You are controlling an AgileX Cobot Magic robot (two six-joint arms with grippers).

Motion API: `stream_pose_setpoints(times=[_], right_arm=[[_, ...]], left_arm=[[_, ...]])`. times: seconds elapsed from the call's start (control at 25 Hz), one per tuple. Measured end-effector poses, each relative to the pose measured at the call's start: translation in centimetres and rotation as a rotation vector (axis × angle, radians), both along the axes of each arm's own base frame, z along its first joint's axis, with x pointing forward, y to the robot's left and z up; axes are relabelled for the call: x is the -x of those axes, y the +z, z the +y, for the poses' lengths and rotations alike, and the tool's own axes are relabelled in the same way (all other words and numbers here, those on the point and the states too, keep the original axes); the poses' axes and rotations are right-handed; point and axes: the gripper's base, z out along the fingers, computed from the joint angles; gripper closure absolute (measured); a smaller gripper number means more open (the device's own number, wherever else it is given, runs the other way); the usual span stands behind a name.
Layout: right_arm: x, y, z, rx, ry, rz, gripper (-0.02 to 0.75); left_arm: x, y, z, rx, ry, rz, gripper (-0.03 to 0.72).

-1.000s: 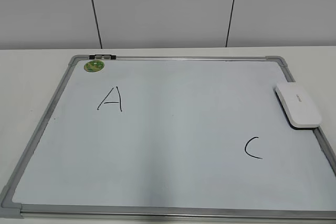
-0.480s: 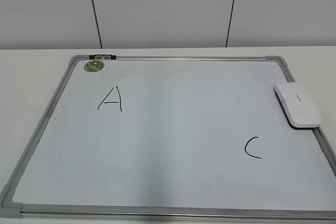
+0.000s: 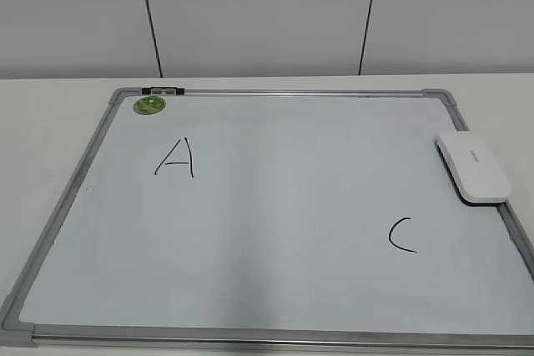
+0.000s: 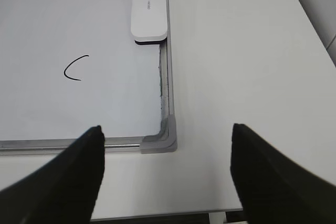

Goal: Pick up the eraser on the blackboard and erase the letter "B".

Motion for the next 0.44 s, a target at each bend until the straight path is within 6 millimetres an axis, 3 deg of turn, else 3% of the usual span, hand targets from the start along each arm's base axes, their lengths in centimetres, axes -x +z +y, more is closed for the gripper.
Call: stream_pose_setpoints(times=[0.44], right_arm=[[0.00,0.00,0.00,0.000,0.000,0.000,0.184]], left_arm=[[0.01,-0.01,0.00,0.000,0.000,0.002,0.270]])
